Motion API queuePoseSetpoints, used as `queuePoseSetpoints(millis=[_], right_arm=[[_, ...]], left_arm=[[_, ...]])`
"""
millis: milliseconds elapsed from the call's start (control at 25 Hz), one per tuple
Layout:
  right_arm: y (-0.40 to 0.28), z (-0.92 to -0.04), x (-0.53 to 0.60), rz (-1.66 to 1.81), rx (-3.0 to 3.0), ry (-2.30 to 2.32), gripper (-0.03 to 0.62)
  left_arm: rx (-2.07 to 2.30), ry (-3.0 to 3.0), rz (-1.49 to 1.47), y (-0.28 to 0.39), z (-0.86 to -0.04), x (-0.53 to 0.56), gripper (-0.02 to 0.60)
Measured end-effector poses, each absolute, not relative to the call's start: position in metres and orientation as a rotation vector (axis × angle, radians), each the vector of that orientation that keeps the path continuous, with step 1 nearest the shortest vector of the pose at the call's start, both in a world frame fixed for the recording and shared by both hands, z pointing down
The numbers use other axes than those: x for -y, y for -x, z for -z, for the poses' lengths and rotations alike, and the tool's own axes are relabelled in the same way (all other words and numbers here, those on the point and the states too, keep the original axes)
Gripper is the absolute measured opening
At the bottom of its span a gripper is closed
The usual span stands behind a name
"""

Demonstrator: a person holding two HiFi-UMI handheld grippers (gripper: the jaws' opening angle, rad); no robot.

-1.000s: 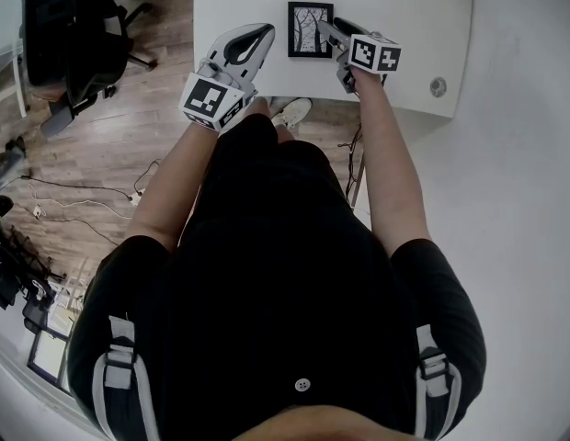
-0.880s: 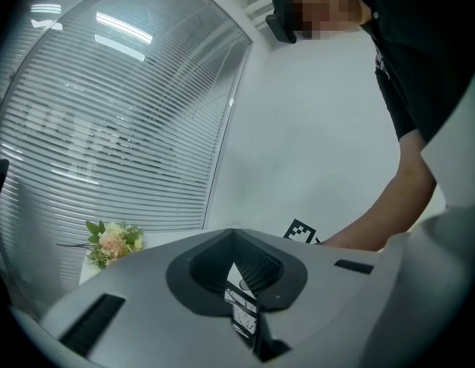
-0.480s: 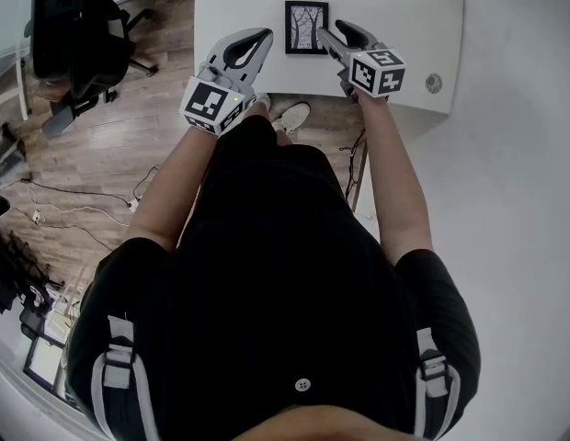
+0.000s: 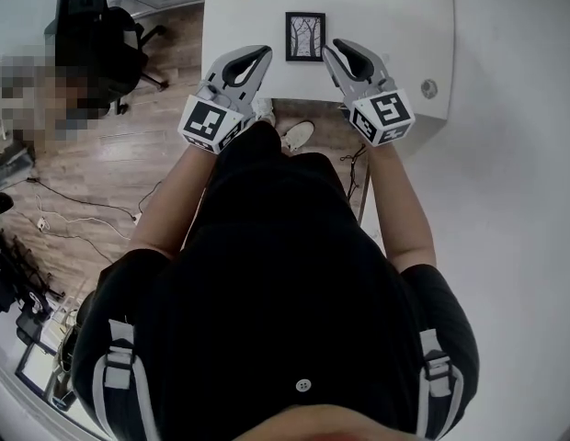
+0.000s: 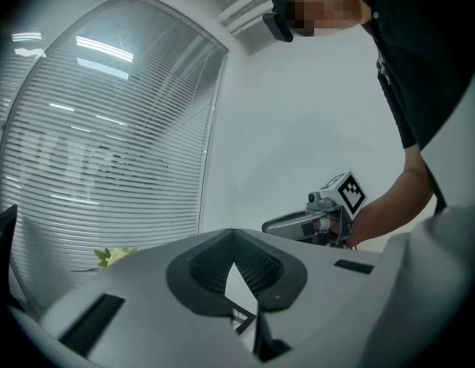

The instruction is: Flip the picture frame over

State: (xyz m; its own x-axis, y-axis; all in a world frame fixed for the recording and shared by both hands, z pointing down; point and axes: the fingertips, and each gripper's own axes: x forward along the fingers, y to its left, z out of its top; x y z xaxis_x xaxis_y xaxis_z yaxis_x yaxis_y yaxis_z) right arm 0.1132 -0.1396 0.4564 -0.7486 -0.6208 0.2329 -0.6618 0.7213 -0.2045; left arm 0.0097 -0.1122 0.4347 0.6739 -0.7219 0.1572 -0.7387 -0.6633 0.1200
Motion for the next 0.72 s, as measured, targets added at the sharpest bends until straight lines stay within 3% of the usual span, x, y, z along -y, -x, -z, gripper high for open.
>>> queuePoseSetpoints(millis=[360, 720], right_arm=[[-0.125, -0.393, 0.093, -0.230, 2.850, -1.016, 0.087], [-0.148, -0.365, 0.072, -0.173, 2.864, -1.063, 0.017]], left_arm=[[1.179, -2.770, -0.139, -0.031, -0.392, 0.074, 0.003], [1.128, -2.859, -0.104, -0.057, -0.358, 0.056, 0.003]])
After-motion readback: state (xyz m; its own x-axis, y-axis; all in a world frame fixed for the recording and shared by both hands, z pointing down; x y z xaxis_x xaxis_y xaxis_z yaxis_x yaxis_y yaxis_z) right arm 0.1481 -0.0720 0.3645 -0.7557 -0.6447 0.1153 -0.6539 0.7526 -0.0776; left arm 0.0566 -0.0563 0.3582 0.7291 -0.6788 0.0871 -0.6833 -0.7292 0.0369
